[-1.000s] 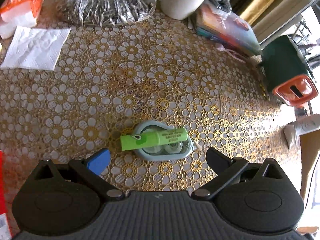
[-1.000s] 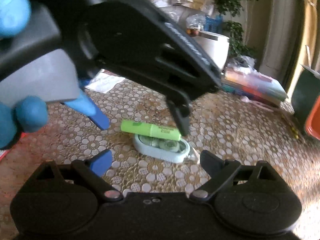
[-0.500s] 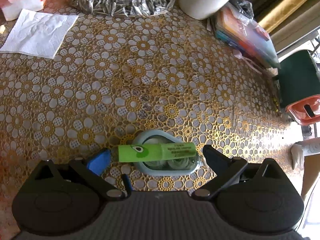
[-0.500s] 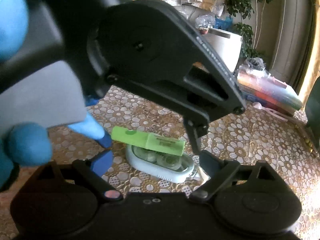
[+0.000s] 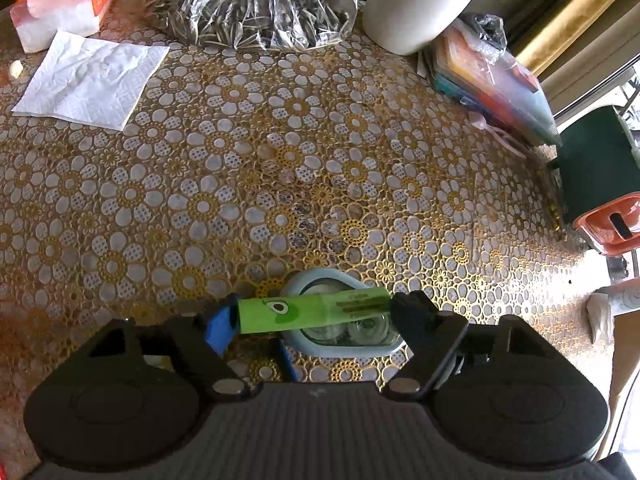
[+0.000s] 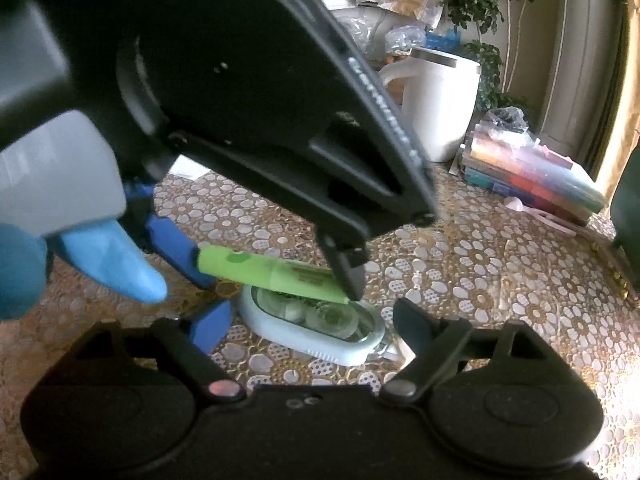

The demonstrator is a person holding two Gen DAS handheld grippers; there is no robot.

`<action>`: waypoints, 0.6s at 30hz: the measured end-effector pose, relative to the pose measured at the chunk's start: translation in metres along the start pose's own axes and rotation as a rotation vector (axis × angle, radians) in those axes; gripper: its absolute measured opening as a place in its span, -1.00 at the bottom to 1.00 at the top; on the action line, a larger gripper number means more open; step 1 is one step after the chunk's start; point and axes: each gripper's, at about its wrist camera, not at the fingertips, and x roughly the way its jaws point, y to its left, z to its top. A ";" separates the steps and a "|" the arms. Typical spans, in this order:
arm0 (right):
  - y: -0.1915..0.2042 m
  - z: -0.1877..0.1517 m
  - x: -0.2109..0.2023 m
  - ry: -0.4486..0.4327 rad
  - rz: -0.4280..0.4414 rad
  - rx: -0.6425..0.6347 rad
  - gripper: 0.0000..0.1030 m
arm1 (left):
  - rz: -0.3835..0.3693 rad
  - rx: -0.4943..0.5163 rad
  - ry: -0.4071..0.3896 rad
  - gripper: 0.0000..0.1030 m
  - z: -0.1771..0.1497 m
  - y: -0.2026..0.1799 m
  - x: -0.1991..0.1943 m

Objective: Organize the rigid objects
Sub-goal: 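Grasp the green highlighter with the left tool while the right tool grasps the tape dispenser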

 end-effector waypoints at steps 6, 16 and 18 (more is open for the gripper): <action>0.002 -0.001 -0.007 0.012 0.003 -0.025 0.35 | 0.002 0.021 -0.019 0.57 -0.003 0.005 -0.003; 0.001 -0.003 -0.017 0.026 0.034 -0.020 -0.19 | 0.007 0.009 -0.032 0.57 -0.002 0.026 -0.011; 0.003 -0.002 -0.014 0.034 0.028 -0.030 0.08 | 0.006 0.004 -0.036 0.57 0.000 0.030 -0.013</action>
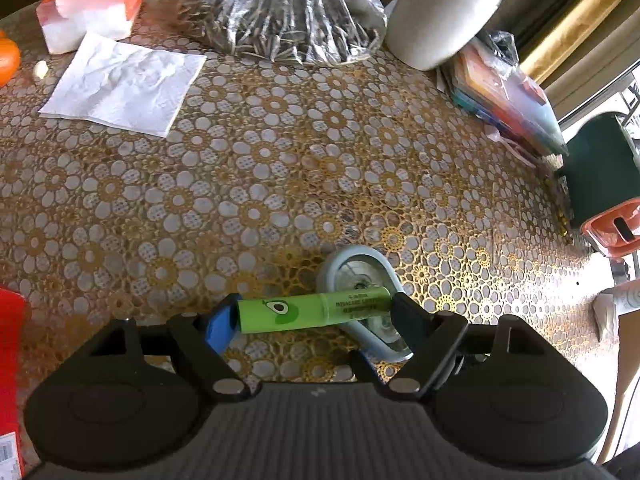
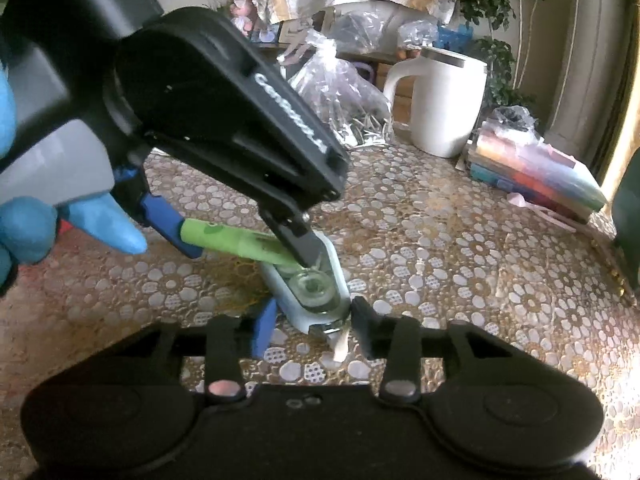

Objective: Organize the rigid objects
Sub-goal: 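Grasp the green highlighter with the left tool while the right tool grasps the tape dispenser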

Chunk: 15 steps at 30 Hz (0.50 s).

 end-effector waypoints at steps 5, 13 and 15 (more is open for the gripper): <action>0.001 0.006 0.010 -0.022 -0.008 0.000 0.25 | 0.007 0.003 -0.007 0.57 0.002 0.005 -0.002; -0.002 0.011 0.019 -0.022 0.035 0.035 0.02 | 0.001 0.017 -0.012 0.57 0.001 0.007 -0.005; 0.000 0.011 0.017 -0.027 0.036 0.040 -0.09 | 0.000 0.024 -0.015 0.57 0.000 0.007 -0.007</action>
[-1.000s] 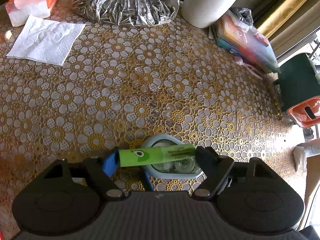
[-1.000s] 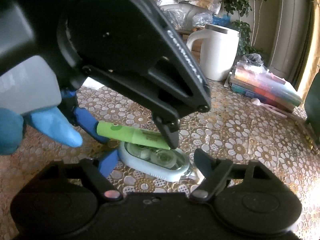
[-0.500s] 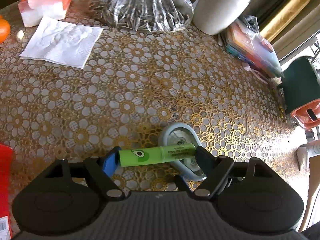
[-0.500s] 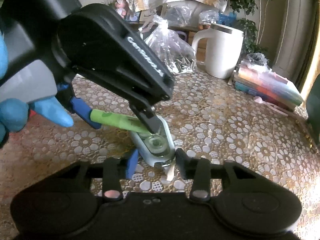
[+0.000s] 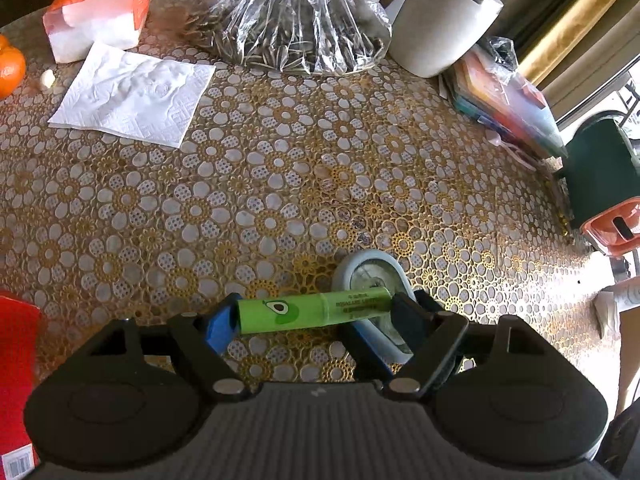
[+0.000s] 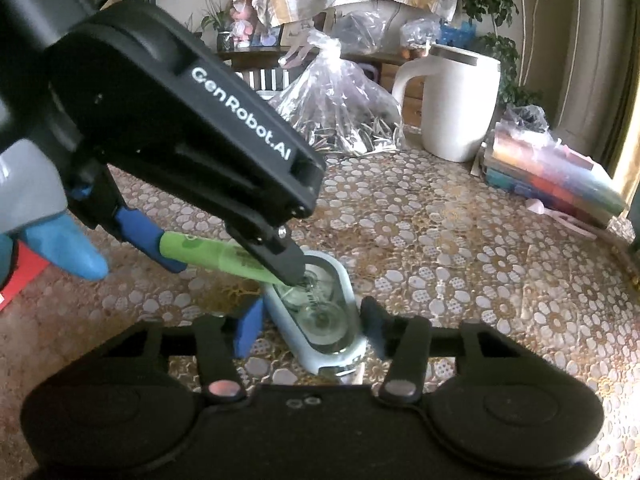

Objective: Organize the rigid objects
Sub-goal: 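Grasp the green highlighter with the left tool while the right tool grasps the tape dispenser, then carry the highlighter with the left tool while the right tool carries the dispenser over the box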

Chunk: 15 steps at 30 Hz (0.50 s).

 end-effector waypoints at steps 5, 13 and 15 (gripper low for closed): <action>0.003 -0.002 -0.013 -0.012 -0.008 0.066 -0.11 | -0.008 0.006 -0.004 0.57 -0.005 0.002 -0.009; 0.028 -0.003 -0.040 0.020 -0.043 0.088 -0.12 | -0.025 0.019 -0.015 0.57 -0.022 0.011 -0.039; 0.035 -0.002 -0.050 0.027 -0.045 0.093 -0.12 | -0.036 0.022 -0.021 0.57 -0.028 0.013 -0.051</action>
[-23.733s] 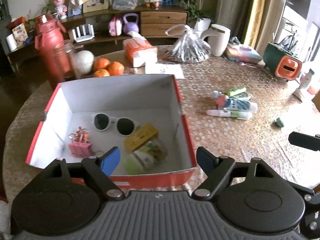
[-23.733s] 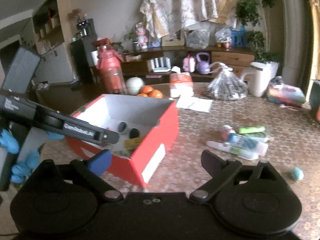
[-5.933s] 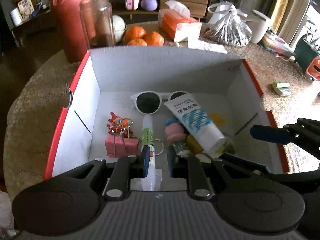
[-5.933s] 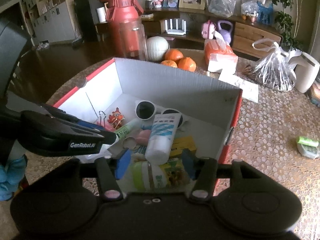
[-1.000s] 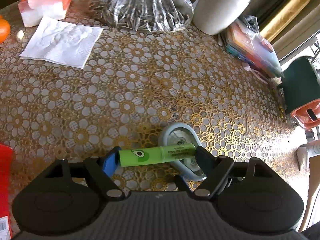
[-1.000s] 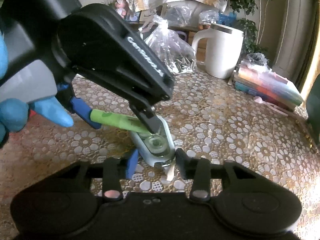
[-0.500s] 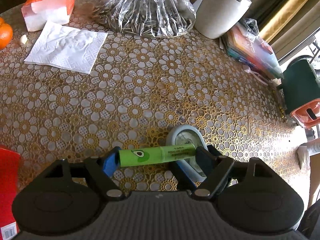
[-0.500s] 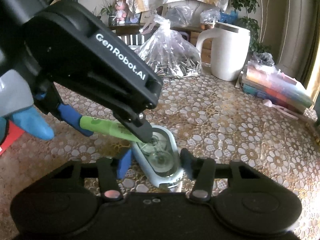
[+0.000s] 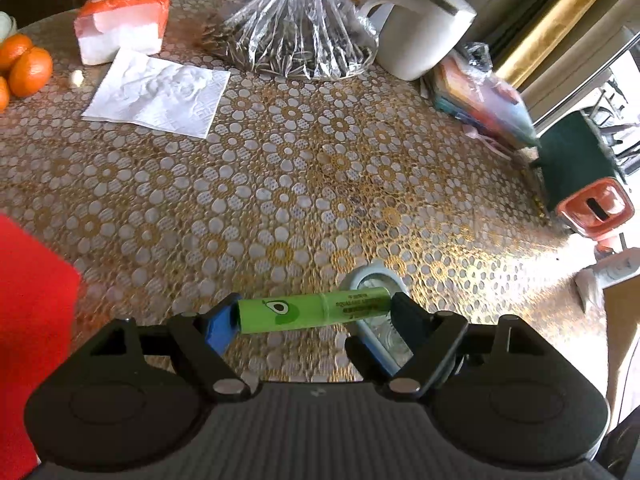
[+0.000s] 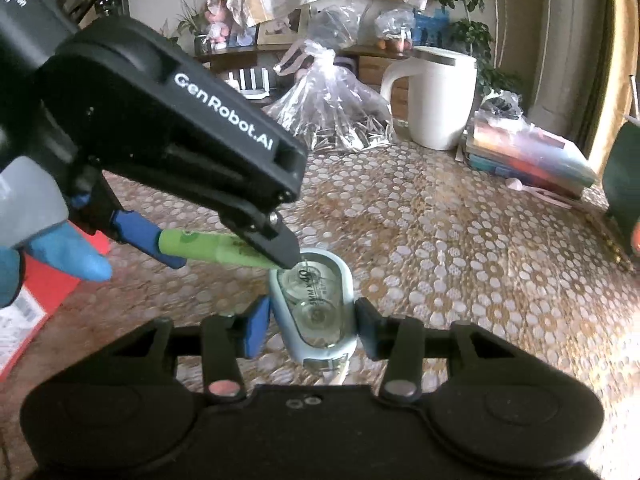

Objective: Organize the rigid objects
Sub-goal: 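Carry the highlighter with the left tool while the right tool carries the dispenser over the box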

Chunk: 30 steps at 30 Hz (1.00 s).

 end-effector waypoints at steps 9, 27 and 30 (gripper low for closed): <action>0.031 0.000 -0.062 -0.007 -0.018 0.033 -0.12 | -0.035 0.029 -0.039 0.57 -0.030 0.009 -0.059; 0.104 0.016 -0.153 -0.057 -0.009 0.003 -0.12 | -0.053 0.067 -0.144 0.57 -0.079 0.055 -0.169; 0.118 0.018 -0.159 -0.065 0.010 -0.001 -0.12 | -0.050 0.062 -0.162 0.57 -0.083 0.070 -0.182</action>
